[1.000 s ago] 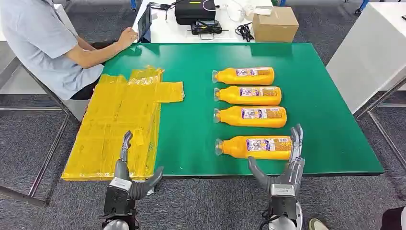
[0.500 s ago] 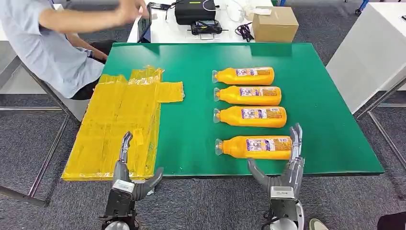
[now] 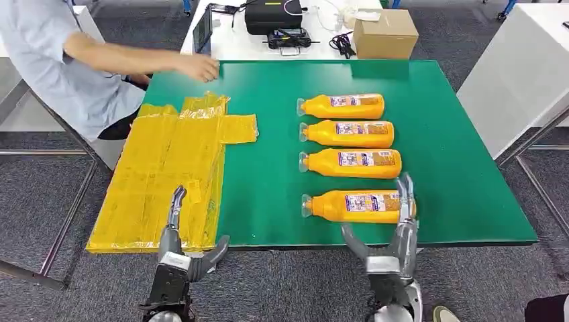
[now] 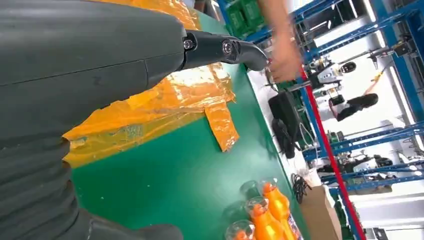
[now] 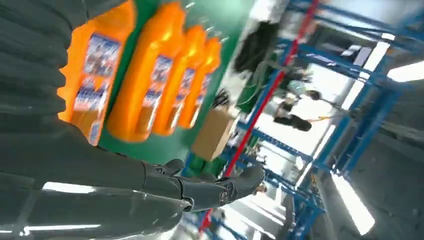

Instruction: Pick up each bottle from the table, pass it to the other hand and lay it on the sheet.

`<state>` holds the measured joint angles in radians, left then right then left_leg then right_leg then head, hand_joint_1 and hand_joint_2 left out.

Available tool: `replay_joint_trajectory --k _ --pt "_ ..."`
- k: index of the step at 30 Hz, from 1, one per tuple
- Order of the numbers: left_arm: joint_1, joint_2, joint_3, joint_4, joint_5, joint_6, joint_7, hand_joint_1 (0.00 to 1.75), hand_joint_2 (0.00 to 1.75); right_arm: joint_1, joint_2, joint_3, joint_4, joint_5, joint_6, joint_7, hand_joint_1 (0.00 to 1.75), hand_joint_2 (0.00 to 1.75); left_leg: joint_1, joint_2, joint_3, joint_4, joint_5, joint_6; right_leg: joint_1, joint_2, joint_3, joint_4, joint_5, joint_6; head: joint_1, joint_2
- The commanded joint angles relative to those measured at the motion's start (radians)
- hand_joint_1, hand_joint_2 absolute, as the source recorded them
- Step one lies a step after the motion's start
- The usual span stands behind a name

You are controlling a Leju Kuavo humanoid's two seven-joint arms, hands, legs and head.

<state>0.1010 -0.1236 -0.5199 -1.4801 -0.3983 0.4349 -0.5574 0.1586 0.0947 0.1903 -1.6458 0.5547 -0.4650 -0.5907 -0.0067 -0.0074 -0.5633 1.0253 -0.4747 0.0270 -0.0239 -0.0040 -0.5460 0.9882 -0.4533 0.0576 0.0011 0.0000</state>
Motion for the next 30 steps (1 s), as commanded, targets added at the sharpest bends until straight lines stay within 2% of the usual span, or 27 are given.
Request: replay_joint_trajectory --k 1,8,14,26,30 --pt "-0.058 0.014 0.020 0.063 0.014 -0.048 0.006 0.00 1.75 -0.175 -0.167 0.064 0.239 0.209 0.016 0.168 0.00 1.75 0.003 0.003 0.001 -0.001 0.001 -0.002 0.003 0.003 0.001 -0.003 0.003 -0.003 0.000 0.000" --pt "-0.060 -0.020 0.059 0.074 0.059 -0.083 0.038 0.00 1.75 -0.219 -0.256 0.070 0.277 0.301 0.142 0.292 0.00 1.75 0.001 0.002 0.001 0.000 0.001 -0.001 0.002 0.001 0.001 -0.002 0.002 -0.002 0.000 0.000" --pt "-0.068 -0.053 0.103 0.090 0.105 -0.086 0.093 0.00 1.75 -0.240 -0.305 0.077 0.272 0.325 0.222 0.338 0.00 1.75 0.003 0.002 0.000 0.000 0.002 -0.002 0.003 0.001 0.001 -0.003 0.003 -0.004 0.000 0.000" --pt "-0.084 -0.071 0.127 0.115 0.127 -0.087 0.141 0.00 1.75 -0.230 -0.310 0.101 0.292 0.342 0.248 0.355 0.00 1.75 0.002 0.001 0.000 0.000 0.001 -0.001 0.002 0.001 0.000 -0.002 0.002 -0.002 0.000 0.000" --pt "-0.081 -0.071 0.116 0.116 0.131 -0.104 0.153 0.00 1.75 -0.233 -0.342 0.125 0.291 0.362 0.279 0.385 0.00 1.75 0.001 0.001 0.000 0.000 0.001 -0.001 0.002 0.001 0.001 -0.002 0.002 -0.002 0.000 0.000"
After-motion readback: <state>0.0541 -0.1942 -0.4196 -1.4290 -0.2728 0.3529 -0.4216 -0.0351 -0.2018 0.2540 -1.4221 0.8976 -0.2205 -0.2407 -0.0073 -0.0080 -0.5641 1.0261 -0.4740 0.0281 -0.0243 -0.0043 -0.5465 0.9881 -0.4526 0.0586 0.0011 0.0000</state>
